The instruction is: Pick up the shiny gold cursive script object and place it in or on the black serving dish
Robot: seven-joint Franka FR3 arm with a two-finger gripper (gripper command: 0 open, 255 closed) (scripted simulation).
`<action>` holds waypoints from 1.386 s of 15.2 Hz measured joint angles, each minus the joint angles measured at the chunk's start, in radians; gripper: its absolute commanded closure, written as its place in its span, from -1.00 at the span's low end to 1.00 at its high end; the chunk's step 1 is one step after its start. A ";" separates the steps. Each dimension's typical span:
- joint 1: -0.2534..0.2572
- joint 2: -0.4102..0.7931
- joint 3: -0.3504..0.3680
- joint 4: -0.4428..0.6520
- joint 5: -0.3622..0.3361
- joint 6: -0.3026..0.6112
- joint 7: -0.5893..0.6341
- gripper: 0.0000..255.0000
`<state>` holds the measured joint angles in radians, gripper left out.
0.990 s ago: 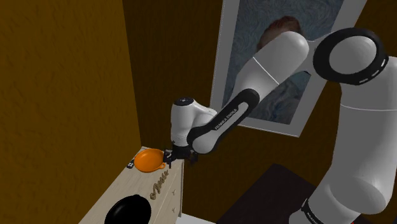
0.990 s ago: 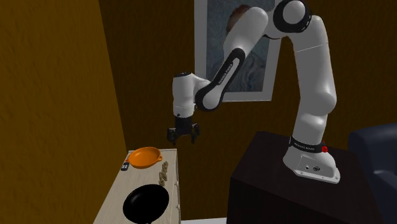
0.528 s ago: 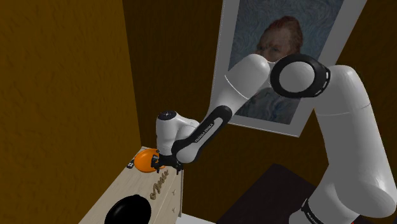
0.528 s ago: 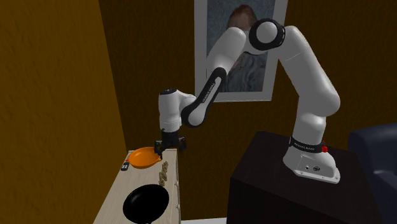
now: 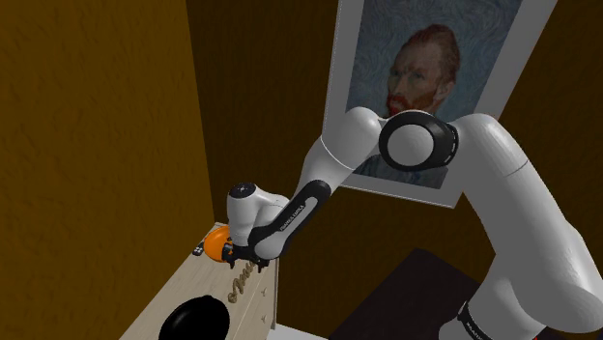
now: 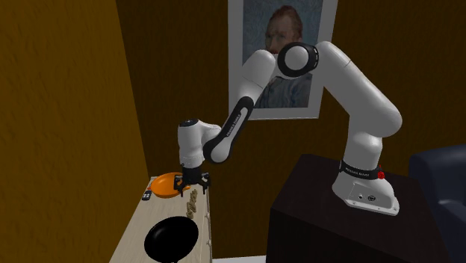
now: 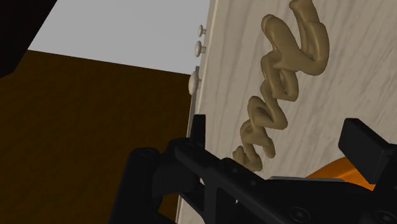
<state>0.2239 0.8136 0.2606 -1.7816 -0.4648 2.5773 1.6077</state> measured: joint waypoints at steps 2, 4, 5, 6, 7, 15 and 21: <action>0.007 0.028 -0.009 0.017 -0.006 0.011 0.004 -1.00; 0.011 0.049 -0.015 0.029 -0.011 0.021 0.007 -1.00; 0.012 0.053 -0.017 0.030 -0.012 0.024 0.007 -1.00; 0.012 0.054 -0.017 0.031 -0.012 0.025 0.008 -1.00; 0.012 0.056 -0.018 0.032 -0.013 0.026 0.008 -1.00; 0.013 0.057 -0.018 0.033 -0.013 0.026 0.008 1.00; 0.013 0.056 -0.018 0.033 -0.013 0.026 0.008 1.00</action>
<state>0.2364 0.8701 0.2424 -1.7489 -0.4777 2.6033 1.6157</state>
